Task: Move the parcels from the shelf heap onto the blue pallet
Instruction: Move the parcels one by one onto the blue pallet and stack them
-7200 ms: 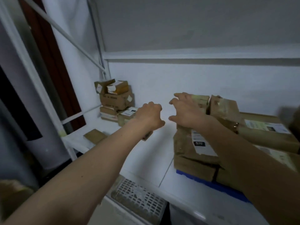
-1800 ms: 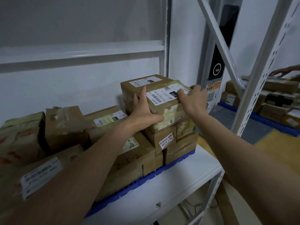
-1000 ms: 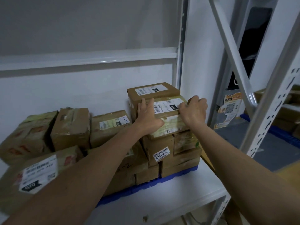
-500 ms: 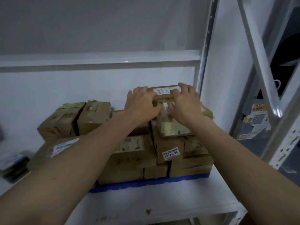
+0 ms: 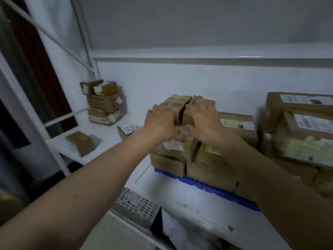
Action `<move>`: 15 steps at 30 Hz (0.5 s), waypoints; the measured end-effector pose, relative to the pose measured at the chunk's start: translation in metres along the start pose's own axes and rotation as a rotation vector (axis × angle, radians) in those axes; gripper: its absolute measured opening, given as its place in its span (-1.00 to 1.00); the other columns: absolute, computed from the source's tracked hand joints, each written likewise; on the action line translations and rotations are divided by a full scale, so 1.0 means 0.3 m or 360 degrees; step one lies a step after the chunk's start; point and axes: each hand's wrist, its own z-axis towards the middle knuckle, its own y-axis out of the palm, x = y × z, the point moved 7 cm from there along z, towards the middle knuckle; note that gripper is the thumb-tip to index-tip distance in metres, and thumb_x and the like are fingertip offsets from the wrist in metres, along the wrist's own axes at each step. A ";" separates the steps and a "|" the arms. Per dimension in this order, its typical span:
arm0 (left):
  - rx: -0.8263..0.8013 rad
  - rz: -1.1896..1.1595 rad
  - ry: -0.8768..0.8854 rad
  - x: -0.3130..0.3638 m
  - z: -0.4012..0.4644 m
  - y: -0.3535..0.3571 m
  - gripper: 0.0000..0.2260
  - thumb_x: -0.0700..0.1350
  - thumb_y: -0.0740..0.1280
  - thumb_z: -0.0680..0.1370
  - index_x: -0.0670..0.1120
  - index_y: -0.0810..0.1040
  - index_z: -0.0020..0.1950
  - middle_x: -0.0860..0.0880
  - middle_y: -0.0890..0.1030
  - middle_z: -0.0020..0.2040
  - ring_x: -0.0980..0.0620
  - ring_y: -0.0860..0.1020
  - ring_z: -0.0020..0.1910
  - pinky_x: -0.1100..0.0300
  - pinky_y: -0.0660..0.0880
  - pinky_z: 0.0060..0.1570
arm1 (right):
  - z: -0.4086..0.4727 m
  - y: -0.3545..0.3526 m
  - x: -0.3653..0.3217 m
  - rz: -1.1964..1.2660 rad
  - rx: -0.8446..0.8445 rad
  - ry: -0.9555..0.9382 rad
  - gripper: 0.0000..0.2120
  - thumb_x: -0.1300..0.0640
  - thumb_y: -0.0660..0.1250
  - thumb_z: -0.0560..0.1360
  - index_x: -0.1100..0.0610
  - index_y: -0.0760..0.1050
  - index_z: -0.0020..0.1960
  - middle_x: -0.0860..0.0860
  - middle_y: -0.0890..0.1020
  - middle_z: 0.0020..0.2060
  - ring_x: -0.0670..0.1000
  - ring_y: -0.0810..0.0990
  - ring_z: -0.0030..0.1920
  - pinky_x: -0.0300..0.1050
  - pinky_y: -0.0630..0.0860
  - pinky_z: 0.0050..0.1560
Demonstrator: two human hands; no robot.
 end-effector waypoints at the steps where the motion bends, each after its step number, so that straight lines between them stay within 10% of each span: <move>1: -0.0008 0.0008 -0.0035 -0.051 -0.010 0.001 -0.50 0.15 0.27 0.49 -0.02 0.41 0.37 -0.14 0.36 0.38 -0.16 0.25 0.37 0.02 0.23 0.37 | 0.012 0.016 -0.047 0.0028 -0.0022 -0.0033 -0.44 0.01 0.27 0.55 0.08 0.18 0.49 0.16 0.23 0.44 0.22 0.16 0.43 0.16 0.18 0.41; 15: -0.0106 -0.0068 -0.0322 -0.785 -0.072 -0.022 -0.46 0.16 0.28 0.54 -0.03 0.34 0.46 -0.13 0.27 0.46 -0.13 0.17 0.46 0.01 0.25 0.35 | 0.240 0.235 -0.742 0.0090 -0.0208 -0.0280 -0.40 -0.06 0.21 0.58 0.08 0.09 0.53 0.13 0.10 0.51 0.19 0.03 0.49 0.11 0.14 0.44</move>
